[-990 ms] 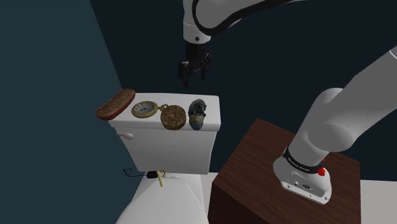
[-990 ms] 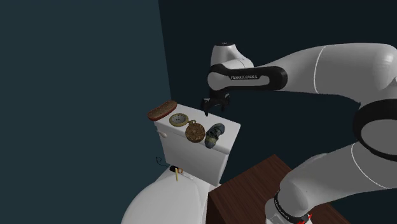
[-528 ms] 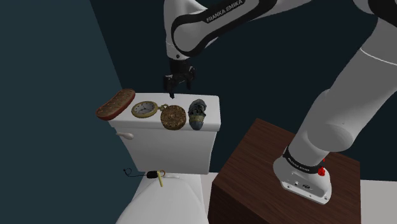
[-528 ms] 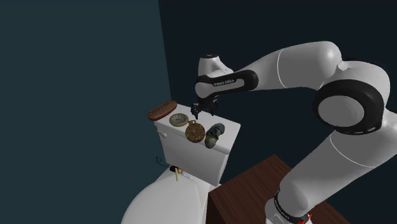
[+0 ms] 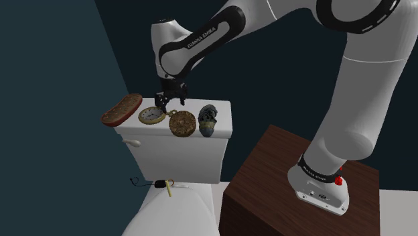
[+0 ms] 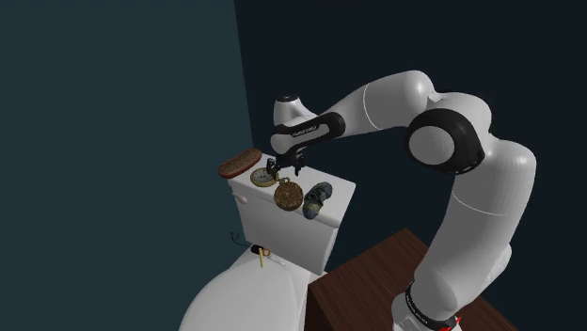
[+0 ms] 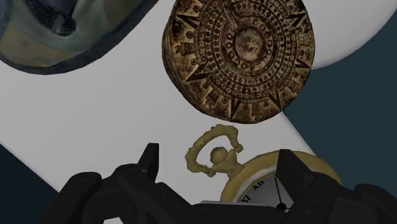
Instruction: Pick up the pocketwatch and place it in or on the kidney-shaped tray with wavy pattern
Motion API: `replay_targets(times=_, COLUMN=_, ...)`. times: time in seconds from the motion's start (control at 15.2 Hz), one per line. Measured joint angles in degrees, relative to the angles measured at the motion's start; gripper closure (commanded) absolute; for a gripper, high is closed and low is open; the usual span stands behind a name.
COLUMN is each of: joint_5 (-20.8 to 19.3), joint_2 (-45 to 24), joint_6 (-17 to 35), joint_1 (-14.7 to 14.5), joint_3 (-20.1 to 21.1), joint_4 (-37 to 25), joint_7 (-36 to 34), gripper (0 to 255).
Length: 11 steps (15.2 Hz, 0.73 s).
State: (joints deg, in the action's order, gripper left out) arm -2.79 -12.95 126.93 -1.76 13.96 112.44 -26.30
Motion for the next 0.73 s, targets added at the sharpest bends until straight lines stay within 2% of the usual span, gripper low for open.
replay_targets(times=0.46, joint_5=-1.18, joint_2=-3.77, joint_6=4.4, joint_1=-0.35, joint_3=-0.4, joint_4=0.77, joint_7=-0.8, gripper=0)
replay_targets(times=0.73, joint_5=-1.43, joint_2=-4.26, joint_6=5.12, joint_1=-0.38, joint_3=-0.51, joint_4=0.72, joint_7=-0.86, gripper=0)
